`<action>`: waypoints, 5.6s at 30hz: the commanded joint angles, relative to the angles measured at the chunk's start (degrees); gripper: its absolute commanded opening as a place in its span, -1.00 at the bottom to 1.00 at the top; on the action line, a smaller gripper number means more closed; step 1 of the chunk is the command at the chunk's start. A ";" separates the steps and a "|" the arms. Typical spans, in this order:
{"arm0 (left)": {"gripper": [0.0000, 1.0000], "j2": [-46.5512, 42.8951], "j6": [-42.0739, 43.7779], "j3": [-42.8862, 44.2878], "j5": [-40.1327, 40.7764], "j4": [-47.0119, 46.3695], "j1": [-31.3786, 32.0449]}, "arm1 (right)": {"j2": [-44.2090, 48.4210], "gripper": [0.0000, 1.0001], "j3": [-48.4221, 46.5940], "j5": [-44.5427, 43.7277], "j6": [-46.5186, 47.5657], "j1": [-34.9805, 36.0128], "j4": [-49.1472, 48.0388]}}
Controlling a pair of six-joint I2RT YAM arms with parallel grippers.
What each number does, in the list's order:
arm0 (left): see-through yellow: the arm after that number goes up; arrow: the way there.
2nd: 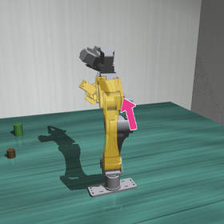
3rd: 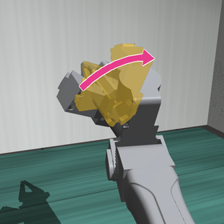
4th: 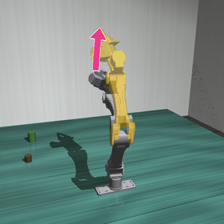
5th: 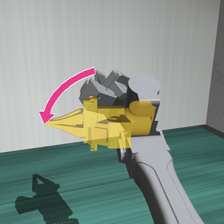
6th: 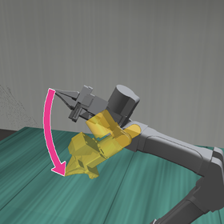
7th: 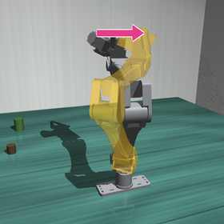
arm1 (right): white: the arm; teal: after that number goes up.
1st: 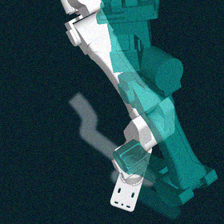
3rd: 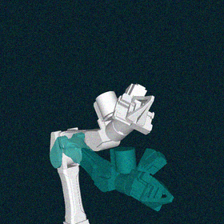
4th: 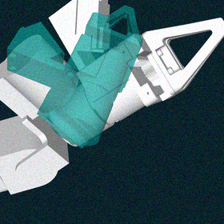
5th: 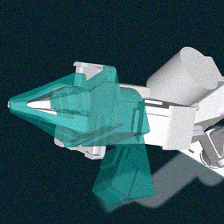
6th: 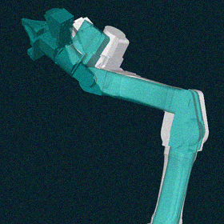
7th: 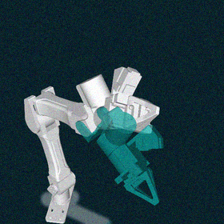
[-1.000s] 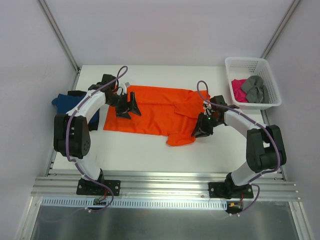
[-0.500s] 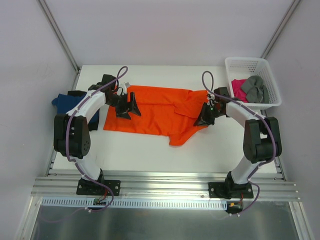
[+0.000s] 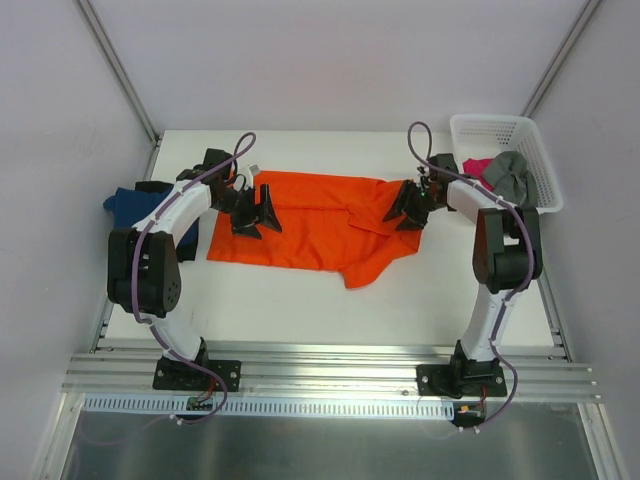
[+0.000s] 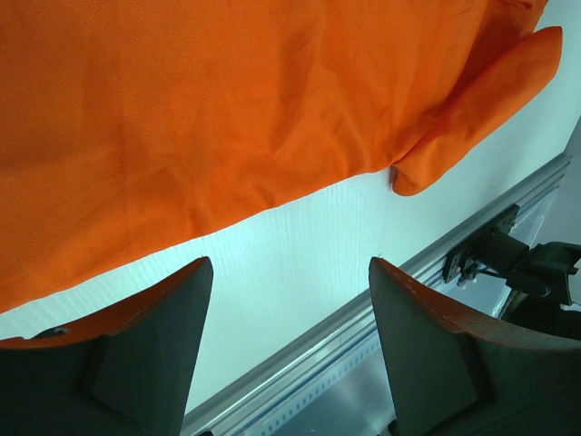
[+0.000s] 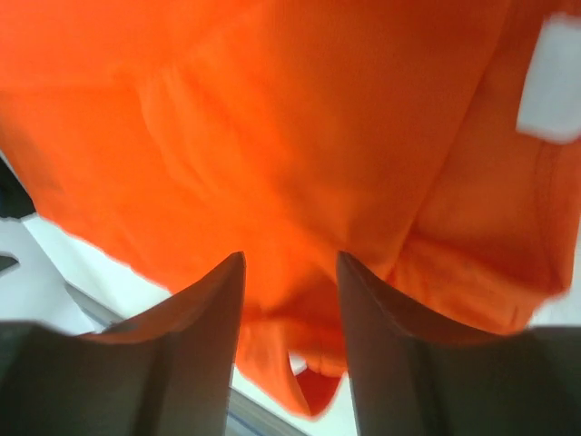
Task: Fold and stack the t-shirts
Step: Fold the tshirt
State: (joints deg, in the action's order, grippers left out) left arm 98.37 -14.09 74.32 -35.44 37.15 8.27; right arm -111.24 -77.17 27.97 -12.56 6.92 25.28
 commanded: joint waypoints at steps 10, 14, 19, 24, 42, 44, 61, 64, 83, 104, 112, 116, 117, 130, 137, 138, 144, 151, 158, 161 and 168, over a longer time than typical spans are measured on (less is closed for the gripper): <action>0.40 -0.81 0.73 2.05 0.28 0.82 -0.10 | 17.88 0.24 5.60 -4.23 4.56 -5.24 6.36; 0.40 -0.55 0.55 1.70 2.04 0.82 -0.71 | 24.04 0.22 13.15 0.49 4.91 -6.57 8.47; 0.40 -0.02 -0.15 2.84 1.78 0.82 -1.42 | 26.69 0.16 21.26 2.97 2.80 -1.83 5.06; 0.40 -0.37 -0.68 3.28 0.73 1.17 -1.42 | 23.97 0.14 24.52 2.36 1.83 0.20 2.32; 0.41 -1.25 0.46 1.79 2.31 1.09 -2.12 | 6.39 0.11 8.62 3.85 -1.85 10.22 -0.58; 0.41 -1.07 0.29 2.14 2.05 1.09 -2.21 | 6.21 0.11 7.47 4.03 -2.82 11.62 -0.84; 0.40 -0.54 -0.24 3.11 1.08 1.09 -2.74 | 5.41 0.05 -6.60 -0.89 5.07 12.42 2.92; 0.41 -1.16 -0.33 2.84 1.25 1.00 -2.74 | 11.82 -0.10 -4.67 -6.49 11.65 12.33 6.87; 0.40 -2.30 0.11 3.90 1.87 1.09 -3.61 | 18.08 -0.17 10.54 -16.97 49.20 19.79 10.59; 0.41 -3.71 0.29 2.05 2.83 1.09 -3.61 | 10.70 -0.21 8.18 -21.90 52.99 26.30 0.12; 0.42 -3.97 0.46 1.53 2.92 1.17 -3.70 | 7.18 -0.43 2.64 -21.90 52.72 27.10 -0.14; 0.42 -3.53 0.38 1.88 2.92 1.09 -3.70 | 6.39 -0.48 1.32 -21.90 52.55 27.10 0.21; 0.42 -3.53 0.38 2.05 2.83 1.09 -3.70 | 6.30 -0.56 1.23 -21.81 52.46 27.10 0.30; 0.42 -3.80 1.78 1.61 3.01 1.17 -3.88 | 6.47 -0.99 0.79 -23.39 52.90 27.18 -0.23; 0.33 -3.27 13.54 1.35 19.50 2.66 -6.50 | 9.54 -0.99 -3.68 -24.97 53.16 25.69 2.23; 0.33 -2.75 17.13 1.96 20.66 3.02 -7.04 | 10.16 -0.99 -4.13 -25.33 53.51 25.69 2.84; 0.29 -1.86 19.45 2.14 22.26 3.98 -11.78 | 16.84 -0.99 -5.19 -24.45 54.13 25.16 7.68; -0.06 -5.64 16.81 -1.28 17.17 8.72 -12.05 | 20.80 -0.99 -1.59 -23.84 53.25 24.81 9.70; -0.16 -8.63 15.58 -4.89 14.88 12.95 -12.40 | 25.90 -0.99 2.63 -23.22 53.16 23.67 11.81; -0.04 -8.46 14.97 -5.94 16.10 13.13 -12.67 | 26.69 -0.99 3.86 -22.52 52.37 22.44 11.99; -0.04 -1.35 15.41 -5.33 16.63 12.87 -14.25 | 27.13 -0.99 4.13 -22.25 51.84 20.16 12.25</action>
State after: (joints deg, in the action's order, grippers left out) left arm 93.93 1.80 68.62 -18.94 48.64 -5.08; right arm -86.85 -73.21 4.73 39.88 27.97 36.75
